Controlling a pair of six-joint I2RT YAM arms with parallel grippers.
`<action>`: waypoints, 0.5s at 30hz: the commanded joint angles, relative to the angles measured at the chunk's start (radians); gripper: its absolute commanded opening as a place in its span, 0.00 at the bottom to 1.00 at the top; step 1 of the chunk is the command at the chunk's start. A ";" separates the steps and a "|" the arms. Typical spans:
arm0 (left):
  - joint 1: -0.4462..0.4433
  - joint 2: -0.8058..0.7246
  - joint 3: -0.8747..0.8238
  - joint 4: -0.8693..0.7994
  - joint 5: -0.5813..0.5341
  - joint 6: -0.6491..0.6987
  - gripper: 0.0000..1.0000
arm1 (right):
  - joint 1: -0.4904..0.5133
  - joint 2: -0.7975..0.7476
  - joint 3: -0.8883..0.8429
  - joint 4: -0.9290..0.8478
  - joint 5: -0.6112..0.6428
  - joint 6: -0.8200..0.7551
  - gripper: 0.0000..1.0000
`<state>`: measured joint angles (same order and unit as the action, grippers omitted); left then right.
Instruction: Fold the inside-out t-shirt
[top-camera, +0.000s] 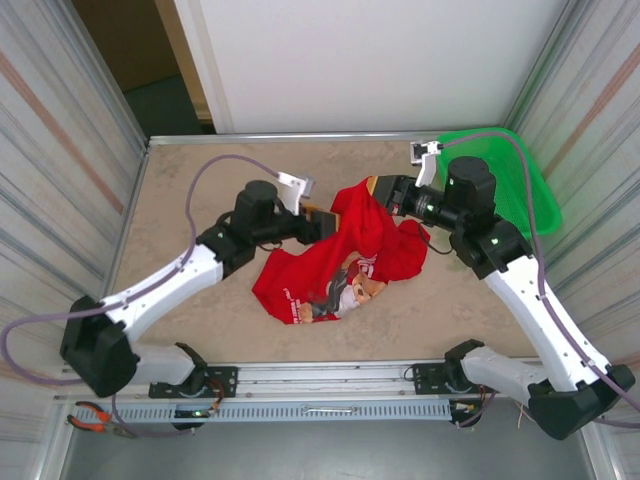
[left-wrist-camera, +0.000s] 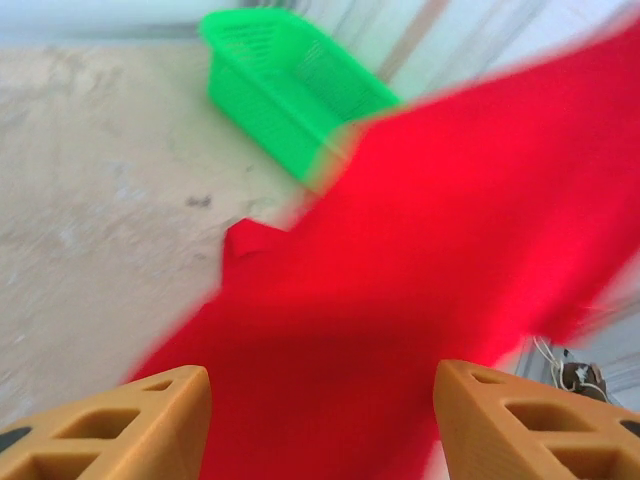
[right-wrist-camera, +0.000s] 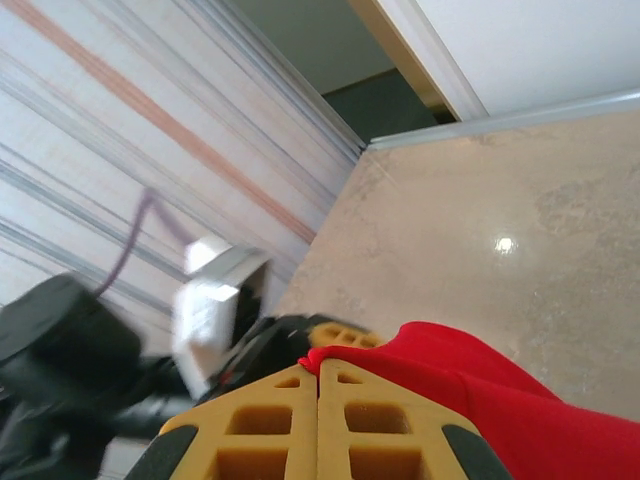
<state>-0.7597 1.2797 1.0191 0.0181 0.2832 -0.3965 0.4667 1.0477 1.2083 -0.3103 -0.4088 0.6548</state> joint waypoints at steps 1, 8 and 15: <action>-0.101 -0.030 0.022 -0.031 -0.251 0.100 0.61 | 0.012 0.006 0.028 -0.013 0.030 0.031 0.00; -0.163 0.057 0.075 -0.029 -0.383 0.137 0.61 | 0.032 -0.001 0.029 -0.021 0.051 0.038 0.00; -0.129 0.205 0.141 -0.054 -0.384 0.143 0.61 | 0.053 -0.018 0.038 0.004 0.057 0.070 0.00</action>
<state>-0.9112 1.4487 1.1210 -0.0257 -0.0753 -0.2722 0.5098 1.0588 1.2083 -0.3408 -0.3630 0.6968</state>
